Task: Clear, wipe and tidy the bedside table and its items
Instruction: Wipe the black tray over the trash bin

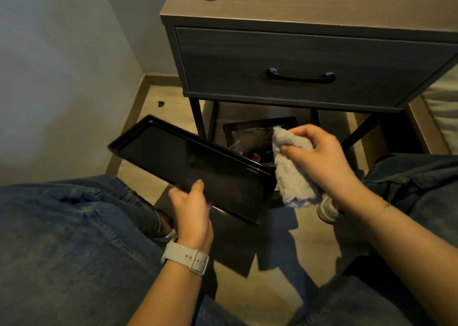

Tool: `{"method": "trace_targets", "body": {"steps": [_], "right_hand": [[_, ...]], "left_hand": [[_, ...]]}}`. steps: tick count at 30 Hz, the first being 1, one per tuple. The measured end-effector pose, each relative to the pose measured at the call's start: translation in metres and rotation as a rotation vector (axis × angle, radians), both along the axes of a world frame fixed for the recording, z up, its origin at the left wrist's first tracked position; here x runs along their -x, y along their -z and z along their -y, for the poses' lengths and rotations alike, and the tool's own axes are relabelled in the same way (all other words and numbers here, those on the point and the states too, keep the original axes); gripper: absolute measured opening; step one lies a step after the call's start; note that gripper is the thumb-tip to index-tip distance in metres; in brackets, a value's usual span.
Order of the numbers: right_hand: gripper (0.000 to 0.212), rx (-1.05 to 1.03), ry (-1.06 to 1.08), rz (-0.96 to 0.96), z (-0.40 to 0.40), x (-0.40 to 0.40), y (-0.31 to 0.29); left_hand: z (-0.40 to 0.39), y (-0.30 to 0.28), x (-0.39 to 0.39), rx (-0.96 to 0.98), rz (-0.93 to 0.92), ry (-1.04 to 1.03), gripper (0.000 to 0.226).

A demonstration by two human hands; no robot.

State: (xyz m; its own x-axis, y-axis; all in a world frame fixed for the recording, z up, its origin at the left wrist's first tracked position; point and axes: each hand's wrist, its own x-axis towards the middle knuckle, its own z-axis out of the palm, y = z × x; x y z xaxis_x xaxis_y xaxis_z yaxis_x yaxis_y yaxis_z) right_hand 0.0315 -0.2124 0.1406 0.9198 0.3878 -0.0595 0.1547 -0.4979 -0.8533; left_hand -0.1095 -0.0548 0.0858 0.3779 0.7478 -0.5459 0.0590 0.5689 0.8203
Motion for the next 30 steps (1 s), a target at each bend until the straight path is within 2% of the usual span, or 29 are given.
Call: {"method": "trace_targets", "body": {"steps": [3,7,10,12,19,21,24,26,30], "right_hand": [[0.02,0.003,0.051,0.035,0.011,-0.016,-0.003],[0.02,0.215,-0.064,0.112,0.005,-0.016,0.003],[0.023,0.381,-0.253,0.384,-0.022,0.002,0.017],[0.026,0.405,-0.321,0.555,-0.046,0.012,0.027],[0.016,0.606,-0.441,0.801,-0.072,0.006,0.053],[0.01,0.624,-0.48,0.886,-0.068,0.0,0.052],[0.011,0.617,-0.481,0.98,-0.061,-0.008,0.05],[0.003,0.662,-0.51,1.04,-0.052,-0.013,0.057],[0.021,0.795,-0.619,1.028,-0.031,-0.023,0.066]], "left_hand": [[0.005,-0.004,-0.005,-0.006,0.01,-0.074,0.043],[0.009,-0.005,-0.014,-0.243,-0.116,-0.03,0.044],[0.018,-0.005,-0.021,-0.434,-0.12,0.027,0.04],[0.025,-0.005,-0.026,-0.525,-0.117,0.048,0.039],[0.027,0.006,-0.036,-0.511,0.004,0.011,0.035],[0.025,0.007,-0.039,-0.52,0.033,0.022,0.034],[0.027,0.005,-0.044,-0.564,0.048,0.029,0.033],[0.025,0.002,-0.049,-0.607,0.057,0.011,0.031],[0.017,-0.008,-0.06,-0.769,0.096,0.022,0.031]]}}
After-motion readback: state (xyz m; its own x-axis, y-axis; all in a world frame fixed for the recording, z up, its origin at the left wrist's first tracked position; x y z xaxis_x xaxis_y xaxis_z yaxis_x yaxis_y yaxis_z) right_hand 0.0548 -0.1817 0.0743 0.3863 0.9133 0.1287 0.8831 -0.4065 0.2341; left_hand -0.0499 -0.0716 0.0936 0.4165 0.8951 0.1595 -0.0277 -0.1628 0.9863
